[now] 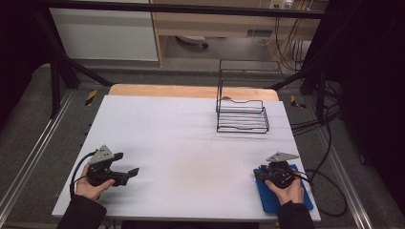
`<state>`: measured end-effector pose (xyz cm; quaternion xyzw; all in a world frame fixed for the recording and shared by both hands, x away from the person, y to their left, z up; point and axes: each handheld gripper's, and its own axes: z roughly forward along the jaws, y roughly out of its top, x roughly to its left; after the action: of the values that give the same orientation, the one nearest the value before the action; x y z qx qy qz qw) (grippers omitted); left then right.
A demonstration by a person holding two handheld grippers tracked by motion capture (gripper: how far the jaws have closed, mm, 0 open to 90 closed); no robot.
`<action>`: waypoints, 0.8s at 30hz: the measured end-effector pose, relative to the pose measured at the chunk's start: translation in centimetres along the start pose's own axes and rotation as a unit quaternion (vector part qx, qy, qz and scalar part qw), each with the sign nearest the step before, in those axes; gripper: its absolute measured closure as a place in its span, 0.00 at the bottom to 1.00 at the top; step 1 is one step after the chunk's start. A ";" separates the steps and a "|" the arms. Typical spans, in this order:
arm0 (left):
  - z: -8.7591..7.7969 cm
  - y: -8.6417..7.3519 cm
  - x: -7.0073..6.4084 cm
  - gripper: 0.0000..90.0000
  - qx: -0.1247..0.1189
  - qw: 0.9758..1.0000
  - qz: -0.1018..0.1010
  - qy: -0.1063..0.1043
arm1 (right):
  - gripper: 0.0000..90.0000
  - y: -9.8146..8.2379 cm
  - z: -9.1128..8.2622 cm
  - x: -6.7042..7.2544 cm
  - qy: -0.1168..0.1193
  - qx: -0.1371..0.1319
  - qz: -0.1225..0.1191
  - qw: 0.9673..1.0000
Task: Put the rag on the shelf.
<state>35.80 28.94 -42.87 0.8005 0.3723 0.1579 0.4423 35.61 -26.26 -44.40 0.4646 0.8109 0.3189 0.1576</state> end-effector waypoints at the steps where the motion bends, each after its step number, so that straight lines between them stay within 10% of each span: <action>1: 0.0 0.0 0.0 0.10 0.000 1.000 0.000 0.001 | 0.71 0.0 0.1 0.1 -0.005 0.002 0.001 1.000; 12: -0.1 0.0 0.0 0.11 0.000 1.000 -0.001 0.002 | 0.93 0.1 0.2 0.8 -0.037 0.007 -0.002 0.999; 24: 0.0 0.0 0.0 0.11 0.000 1.000 -0.002 0.002 | 0.94 0.2 0.2 0.6 -0.017 -0.007 0.007 1.000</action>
<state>35.79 29.00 -42.89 0.7998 0.3746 0.1589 0.4413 35.55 -25.64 -44.35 0.4744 0.8028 0.3174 0.1723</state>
